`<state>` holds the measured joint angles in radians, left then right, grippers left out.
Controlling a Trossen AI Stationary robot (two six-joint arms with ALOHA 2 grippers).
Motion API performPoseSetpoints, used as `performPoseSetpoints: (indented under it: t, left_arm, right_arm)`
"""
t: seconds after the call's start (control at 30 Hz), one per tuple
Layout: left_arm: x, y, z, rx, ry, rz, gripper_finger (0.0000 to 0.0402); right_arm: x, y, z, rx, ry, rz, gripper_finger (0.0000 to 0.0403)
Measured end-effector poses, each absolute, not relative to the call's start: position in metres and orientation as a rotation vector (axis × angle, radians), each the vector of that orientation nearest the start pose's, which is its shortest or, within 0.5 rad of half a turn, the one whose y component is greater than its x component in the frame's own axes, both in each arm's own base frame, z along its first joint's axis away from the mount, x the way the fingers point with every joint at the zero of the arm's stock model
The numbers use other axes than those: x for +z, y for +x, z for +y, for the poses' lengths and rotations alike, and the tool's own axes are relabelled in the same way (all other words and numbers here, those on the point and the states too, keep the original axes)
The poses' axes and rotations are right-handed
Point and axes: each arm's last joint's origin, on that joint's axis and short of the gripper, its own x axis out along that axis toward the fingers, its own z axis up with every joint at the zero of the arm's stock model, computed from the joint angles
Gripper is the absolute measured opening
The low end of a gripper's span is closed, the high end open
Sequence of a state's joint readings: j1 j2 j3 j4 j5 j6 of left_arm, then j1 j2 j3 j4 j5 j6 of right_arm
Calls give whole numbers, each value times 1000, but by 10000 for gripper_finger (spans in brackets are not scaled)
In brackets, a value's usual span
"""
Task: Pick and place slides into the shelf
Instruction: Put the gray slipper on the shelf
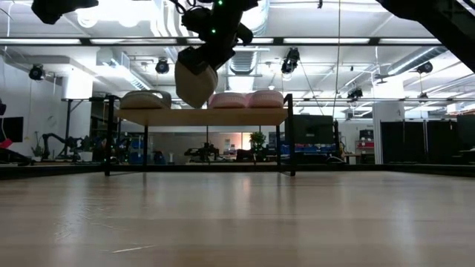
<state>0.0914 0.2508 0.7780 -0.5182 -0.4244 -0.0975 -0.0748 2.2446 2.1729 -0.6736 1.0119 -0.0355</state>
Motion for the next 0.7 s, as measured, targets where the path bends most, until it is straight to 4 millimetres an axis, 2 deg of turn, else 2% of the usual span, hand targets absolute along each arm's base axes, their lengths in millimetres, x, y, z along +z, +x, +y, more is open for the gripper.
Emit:
performPoseSetpoints:
  t: [0.23, 0.57, 0.7]
  left_arm:
    - [345, 39, 16, 515, -97, -34, 219]
    - [345, 39, 15, 514, -96, -30, 219]
    - [343, 39, 15, 515, -95, -18, 219]
  right_arm:
    - [281, 490, -63, -1017, -406, 762, 12]
    - [281, 490, -63, -989, -419, 775, 14]
    - [281, 490, -63, -988, -420, 777, 35]
